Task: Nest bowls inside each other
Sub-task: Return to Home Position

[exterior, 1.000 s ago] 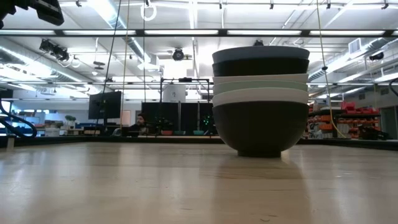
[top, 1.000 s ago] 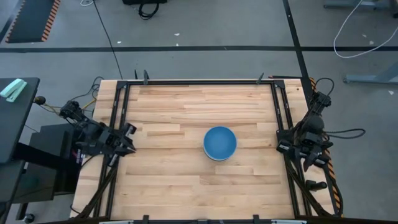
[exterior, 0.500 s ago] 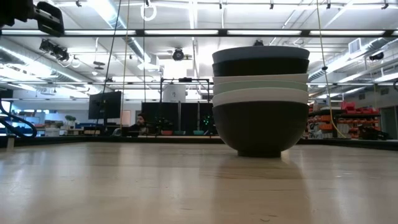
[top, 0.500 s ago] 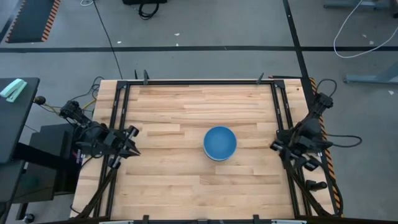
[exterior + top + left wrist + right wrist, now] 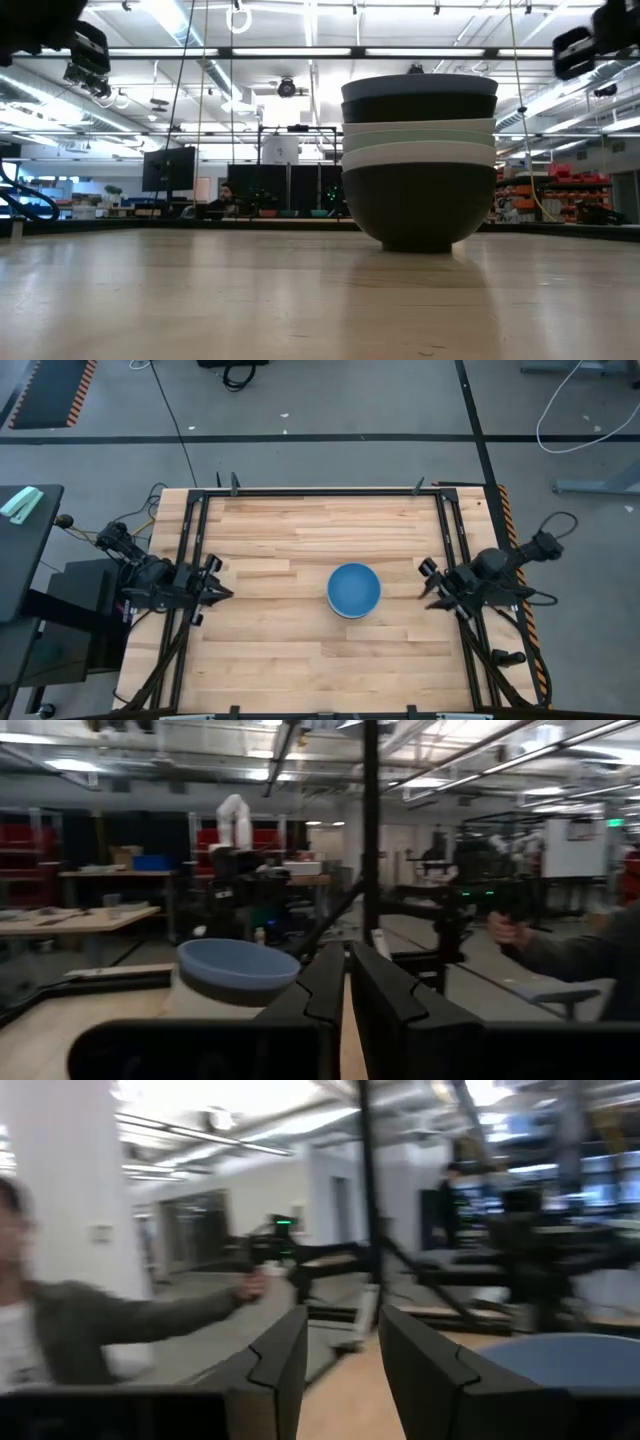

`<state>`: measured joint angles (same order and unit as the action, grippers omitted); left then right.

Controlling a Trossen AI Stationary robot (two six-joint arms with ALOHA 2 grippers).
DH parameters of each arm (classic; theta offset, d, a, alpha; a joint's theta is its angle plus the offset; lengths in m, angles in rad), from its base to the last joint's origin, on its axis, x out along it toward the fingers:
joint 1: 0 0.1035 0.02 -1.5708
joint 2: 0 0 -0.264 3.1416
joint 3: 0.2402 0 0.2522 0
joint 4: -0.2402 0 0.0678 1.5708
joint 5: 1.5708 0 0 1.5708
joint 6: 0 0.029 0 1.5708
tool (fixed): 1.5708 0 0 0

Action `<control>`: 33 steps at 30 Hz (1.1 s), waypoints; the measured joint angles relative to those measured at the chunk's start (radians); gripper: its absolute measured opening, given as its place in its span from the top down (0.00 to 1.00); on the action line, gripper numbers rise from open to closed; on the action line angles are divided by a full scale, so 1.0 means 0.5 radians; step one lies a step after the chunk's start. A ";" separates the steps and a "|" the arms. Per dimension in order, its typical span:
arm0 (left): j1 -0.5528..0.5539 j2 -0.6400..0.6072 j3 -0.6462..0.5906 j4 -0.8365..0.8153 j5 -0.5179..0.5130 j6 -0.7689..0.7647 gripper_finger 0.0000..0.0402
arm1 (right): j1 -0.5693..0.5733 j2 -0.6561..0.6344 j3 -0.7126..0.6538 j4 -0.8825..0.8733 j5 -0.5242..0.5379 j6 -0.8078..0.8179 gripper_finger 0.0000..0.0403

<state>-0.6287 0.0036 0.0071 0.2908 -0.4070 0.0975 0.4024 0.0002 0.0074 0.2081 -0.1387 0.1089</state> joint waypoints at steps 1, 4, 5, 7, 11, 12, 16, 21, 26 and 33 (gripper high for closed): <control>0.008 0.000 0.000 -0.006 -0.031 0.000 0.93 | -0.065 0.000 0.000 -0.004 -0.001 0.004 0.67; 0.050 0.000 0.000 -0.014 -0.083 0.001 0.94 | -0.270 0.000 0.000 -0.021 -0.001 0.026 0.67; 0.070 0.000 0.000 -0.014 -0.085 0.000 0.94 | -0.339 0.000 0.000 -0.030 -0.001 0.034 0.67; 0.114 0.000 0.000 -0.014 -0.090 -0.001 0.94 | -0.472 0.000 0.000 -0.055 -0.001 0.051 0.67; 0.214 0.000 0.000 -0.036 -0.090 -0.027 0.92 | -0.715 0.000 0.000 -0.144 -0.079 0.051 0.67; 0.239 0.000 0.000 -0.054 -0.090 -0.046 0.92 | -0.769 0.000 0.000 -0.169 -0.114 0.052 0.67; 0.333 0.000 -0.001 -0.182 -0.090 -0.162 0.91 | -0.948 0.000 0.000 -0.274 -0.259 0.069 0.67; 0.428 0.001 -0.001 -0.272 -0.087 -0.287 0.92 | -1.097 0.001 0.000 -0.287 -0.259 0.090 0.67; 0.472 0.001 -0.001 -0.274 -0.083 -0.268 0.94 | -1.215 0.002 0.000 -0.310 -0.092 0.083 0.67; 0.513 0.001 -0.001 -0.327 -0.084 -0.269 0.93 | -1.314 0.002 0.000 -0.337 0.076 0.037 0.67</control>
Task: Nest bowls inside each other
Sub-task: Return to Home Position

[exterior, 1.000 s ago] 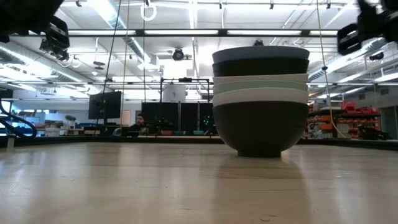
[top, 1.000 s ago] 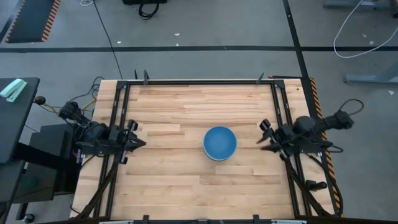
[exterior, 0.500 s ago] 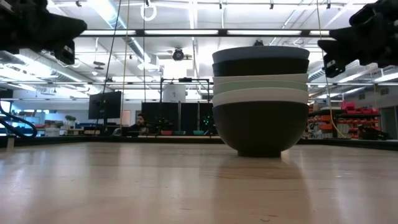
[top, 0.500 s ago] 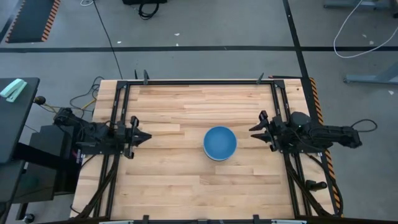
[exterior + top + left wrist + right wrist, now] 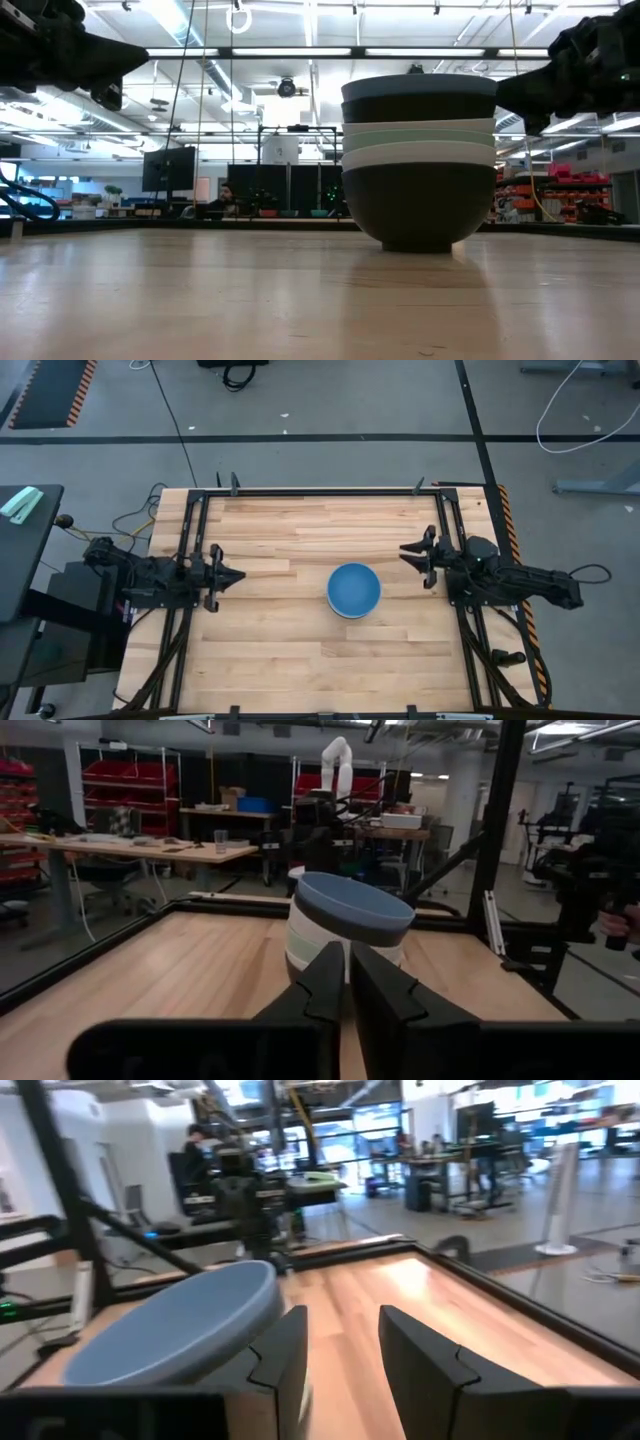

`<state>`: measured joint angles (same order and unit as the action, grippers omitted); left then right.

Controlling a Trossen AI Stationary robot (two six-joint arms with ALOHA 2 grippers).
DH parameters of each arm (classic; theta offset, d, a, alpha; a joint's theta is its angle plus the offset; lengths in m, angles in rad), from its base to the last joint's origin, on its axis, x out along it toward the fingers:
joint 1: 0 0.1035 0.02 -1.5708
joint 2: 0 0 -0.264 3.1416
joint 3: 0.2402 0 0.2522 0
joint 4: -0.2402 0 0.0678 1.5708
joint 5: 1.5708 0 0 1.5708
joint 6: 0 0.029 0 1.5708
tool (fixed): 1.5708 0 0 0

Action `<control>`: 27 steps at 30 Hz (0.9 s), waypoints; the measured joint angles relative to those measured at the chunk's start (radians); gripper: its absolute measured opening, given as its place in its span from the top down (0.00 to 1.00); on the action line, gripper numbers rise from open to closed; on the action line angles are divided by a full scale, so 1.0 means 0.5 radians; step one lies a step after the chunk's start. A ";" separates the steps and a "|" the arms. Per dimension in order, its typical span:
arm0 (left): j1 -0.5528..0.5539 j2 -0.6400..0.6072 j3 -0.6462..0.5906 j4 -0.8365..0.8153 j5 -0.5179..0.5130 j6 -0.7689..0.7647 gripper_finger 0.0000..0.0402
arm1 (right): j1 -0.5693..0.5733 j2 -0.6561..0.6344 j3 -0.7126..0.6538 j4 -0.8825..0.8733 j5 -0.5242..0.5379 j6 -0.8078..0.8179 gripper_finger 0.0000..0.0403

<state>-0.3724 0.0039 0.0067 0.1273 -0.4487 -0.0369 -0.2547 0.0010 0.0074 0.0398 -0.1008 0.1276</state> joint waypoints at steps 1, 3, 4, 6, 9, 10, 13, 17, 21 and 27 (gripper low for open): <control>0.002 0.000 0.000 -0.009 0.000 -0.003 0.92 | -0.006 0.000 0.001 -0.006 0.026 -0.007 0.67; 0.001 0.000 0.000 -0.023 -0.003 -0.007 0.92 | -0.014 0.000 0.001 -0.017 0.075 -0.043 0.67; 0.001 0.000 0.000 -0.029 -0.006 -0.007 0.91 | -0.014 0.000 0.001 -0.020 0.095 -0.062 0.67; 0.001 0.000 0.000 -0.028 -0.006 -0.007 0.91 | -0.014 0.000 0.001 -0.021 0.117 -0.085 0.67; 0.001 0.000 0.000 -0.028 -0.006 -0.007 0.91 | -0.014 0.000 0.001 -0.022 0.119 -0.091 0.67; 0.001 0.000 0.000 -0.028 -0.006 -0.007 0.92 | -0.014 0.000 0.001 -0.021 0.119 -0.091 0.67; 0.001 0.000 0.000 -0.028 -0.006 -0.005 0.93 | -0.014 0.000 0.001 -0.021 0.119 -0.098 0.67; 0.001 0.000 0.000 -0.028 -0.007 0.000 0.94 | -0.013 0.000 0.001 -0.021 0.119 -0.089 0.67; 0.001 0.004 0.000 -0.026 -0.006 0.009 0.93 | -0.013 0.000 0.001 -0.020 0.119 -0.085 0.67; 0.001 0.005 0.000 -0.029 -0.007 0.016 0.91 | -0.013 0.000 0.001 -0.020 0.119 -0.083 0.67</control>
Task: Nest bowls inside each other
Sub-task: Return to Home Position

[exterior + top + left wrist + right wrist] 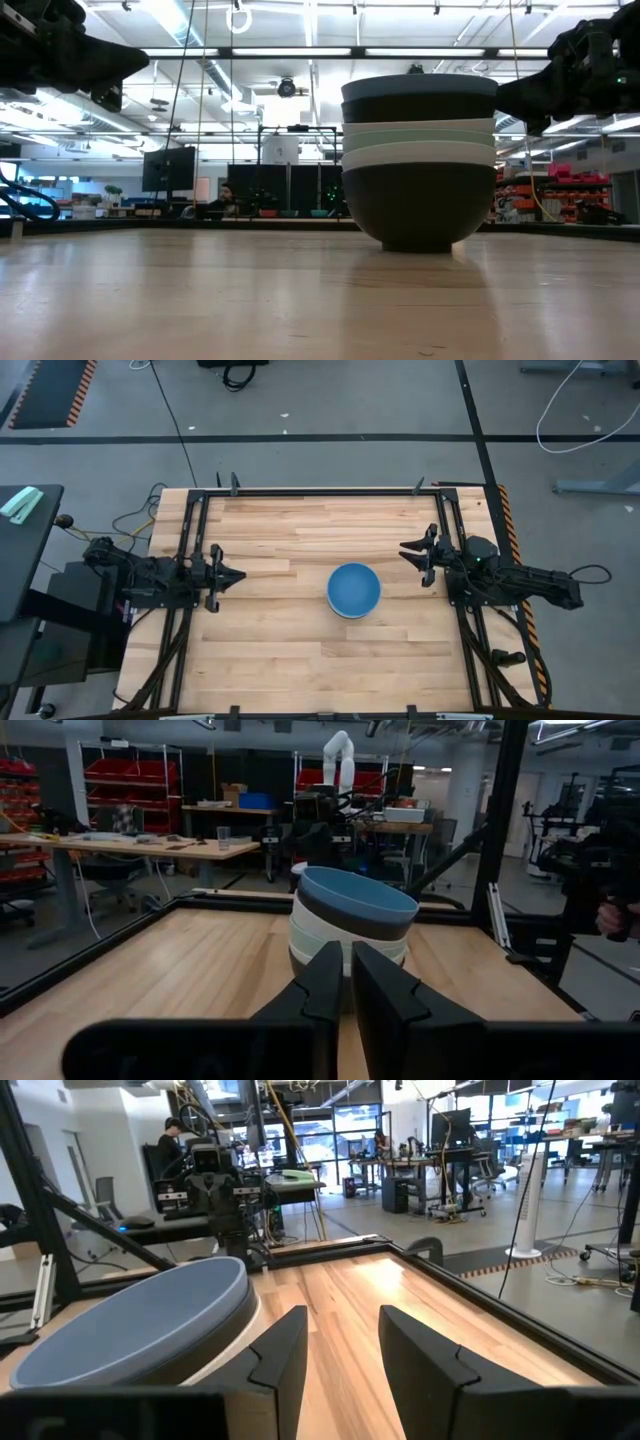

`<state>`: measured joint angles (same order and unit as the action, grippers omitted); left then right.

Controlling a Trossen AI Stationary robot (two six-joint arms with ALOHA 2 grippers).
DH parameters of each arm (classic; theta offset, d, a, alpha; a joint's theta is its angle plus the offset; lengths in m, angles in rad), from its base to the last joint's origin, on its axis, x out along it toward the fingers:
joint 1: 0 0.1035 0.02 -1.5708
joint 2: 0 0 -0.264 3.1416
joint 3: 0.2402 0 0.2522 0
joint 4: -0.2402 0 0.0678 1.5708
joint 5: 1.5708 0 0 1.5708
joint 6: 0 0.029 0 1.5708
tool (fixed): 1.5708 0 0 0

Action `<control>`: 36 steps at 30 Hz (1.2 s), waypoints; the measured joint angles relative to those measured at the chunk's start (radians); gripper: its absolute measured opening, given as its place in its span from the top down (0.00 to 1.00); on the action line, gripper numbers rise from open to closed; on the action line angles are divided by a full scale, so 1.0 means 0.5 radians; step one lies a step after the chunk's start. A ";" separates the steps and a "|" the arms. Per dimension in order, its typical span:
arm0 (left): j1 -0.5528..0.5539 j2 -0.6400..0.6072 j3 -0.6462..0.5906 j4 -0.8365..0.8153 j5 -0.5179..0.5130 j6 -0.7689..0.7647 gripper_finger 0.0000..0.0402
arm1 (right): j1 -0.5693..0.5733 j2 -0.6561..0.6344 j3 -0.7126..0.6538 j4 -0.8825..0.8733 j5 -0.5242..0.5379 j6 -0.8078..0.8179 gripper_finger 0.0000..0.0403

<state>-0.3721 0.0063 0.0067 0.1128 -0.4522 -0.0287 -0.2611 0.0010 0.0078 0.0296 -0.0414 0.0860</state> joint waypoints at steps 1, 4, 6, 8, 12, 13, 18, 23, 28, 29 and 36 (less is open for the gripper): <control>0.000 0.000 0.000 -0.005 0.000 0.000 0.91 | 0.000 0.000 0.000 0.000 0.000 0.000 0.67; 0.000 0.000 0.000 -0.059 0.025 -0.030 0.92 | 0.000 0.000 0.000 0.000 0.000 -0.001 0.67; 0.000 0.000 0.000 -0.076 0.096 -0.035 0.93 | 0.000 0.000 0.000 0.000 0.000 -0.001 0.67; 0.000 0.000 0.000 -0.091 0.247 -0.019 0.93 | 0.000 0.000 0.001 0.000 0.000 -0.006 0.67; -0.001 0.000 0.000 -0.126 0.572 0.038 0.94 | 0.000 0.000 0.001 0.001 0.000 -0.029 0.67; -0.002 0.000 0.000 -0.135 0.623 0.039 0.94 | 0.000 0.001 0.001 0.000 0.000 -0.033 0.67; -0.002 0.000 0.000 -0.171 0.706 0.032 0.93 | 0.001 0.001 0.001 0.000 0.001 -0.075 0.67; -0.002 0.000 0.000 -0.176 0.706 0.106 0.91 | 0.001 0.001 0.001 0.001 0.000 -0.075 0.67; -0.001 0.000 0.000 -0.178 0.706 0.170 0.92 | 0.001 0.001 0.001 0.001 0.000 -0.075 0.67; -0.001 0.000 0.000 -0.178 0.706 0.175 0.92 | 0.001 0.001 0.001 0.001 0.000 -0.075 0.67; 0.000 0.000 -0.001 -0.132 0.703 0.173 0.94 | 0.001 0.001 0.001 0.001 0.000 -0.075 0.67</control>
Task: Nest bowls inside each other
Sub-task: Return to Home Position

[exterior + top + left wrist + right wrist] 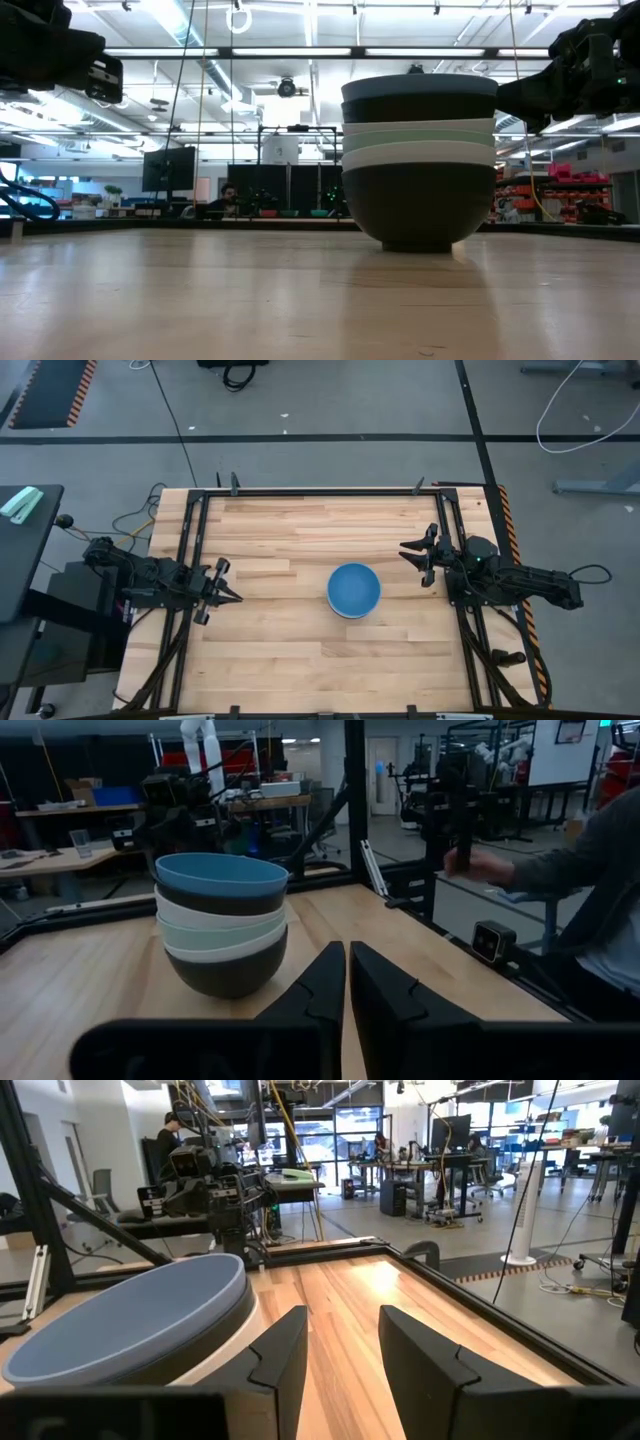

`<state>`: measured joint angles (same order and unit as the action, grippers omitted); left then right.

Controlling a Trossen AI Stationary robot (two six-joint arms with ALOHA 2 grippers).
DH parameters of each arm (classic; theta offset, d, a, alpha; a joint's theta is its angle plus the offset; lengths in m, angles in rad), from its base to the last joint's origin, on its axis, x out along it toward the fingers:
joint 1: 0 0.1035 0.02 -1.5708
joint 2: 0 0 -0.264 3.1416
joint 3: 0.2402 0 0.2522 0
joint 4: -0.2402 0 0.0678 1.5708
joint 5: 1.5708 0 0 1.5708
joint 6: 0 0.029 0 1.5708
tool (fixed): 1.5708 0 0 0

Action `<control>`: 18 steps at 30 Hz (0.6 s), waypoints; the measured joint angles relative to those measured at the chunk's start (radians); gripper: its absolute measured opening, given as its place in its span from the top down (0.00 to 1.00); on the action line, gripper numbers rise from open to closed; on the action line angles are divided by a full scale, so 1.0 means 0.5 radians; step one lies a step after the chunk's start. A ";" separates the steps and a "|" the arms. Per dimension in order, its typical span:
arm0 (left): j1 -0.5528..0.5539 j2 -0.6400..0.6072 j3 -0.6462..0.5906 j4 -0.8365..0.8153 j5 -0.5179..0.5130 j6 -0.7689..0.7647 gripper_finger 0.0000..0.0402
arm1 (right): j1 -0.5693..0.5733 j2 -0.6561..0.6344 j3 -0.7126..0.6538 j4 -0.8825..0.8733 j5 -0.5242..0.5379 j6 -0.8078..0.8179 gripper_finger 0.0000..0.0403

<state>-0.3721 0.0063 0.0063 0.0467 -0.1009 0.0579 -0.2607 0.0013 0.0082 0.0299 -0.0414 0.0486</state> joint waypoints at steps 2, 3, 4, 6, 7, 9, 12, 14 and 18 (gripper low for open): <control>0.000 0.000 0.000 0.014 0.000 -0.002 0.93 | 0.000 0.000 0.000 0.000 0.000 0.000 0.67; 0.000 0.000 0.000 0.014 0.000 -0.002 0.93 | 0.000 0.000 0.000 0.000 0.000 0.000 0.67; 0.000 0.000 0.000 0.016 0.000 -0.002 0.92 | 0.000 0.000 0.000 0.000 0.000 0.000 0.67; 0.000 0.000 0.000 0.030 0.000 -0.003 0.92 | 0.000 0.000 0.000 0.000 0.000 0.000 0.67; 0.000 0.000 0.000 0.032 0.000 -0.003 0.91 | 0.000 0.000 0.000 0.000 0.000 0.000 0.67; 0.000 0.000 0.000 0.033 0.000 -0.003 0.91 | 0.000 0.000 0.000 0.000 0.000 0.000 0.67; 0.000 0.000 0.000 0.041 0.000 -0.003 0.92 | 0.000 0.000 0.000 0.000 0.000 0.001 0.67; 0.000 0.000 0.000 0.041 0.001 -0.003 0.93 | 0.000 0.000 0.000 0.000 0.000 0.001 0.67; 0.000 0.000 0.000 0.042 0.000 -0.004 0.94 | 0.000 0.000 0.000 0.000 0.000 0.001 0.67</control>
<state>-0.3721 0.0063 0.0063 0.0677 -0.1009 0.0559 -0.2607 0.0013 0.0082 0.0299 -0.0414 0.0490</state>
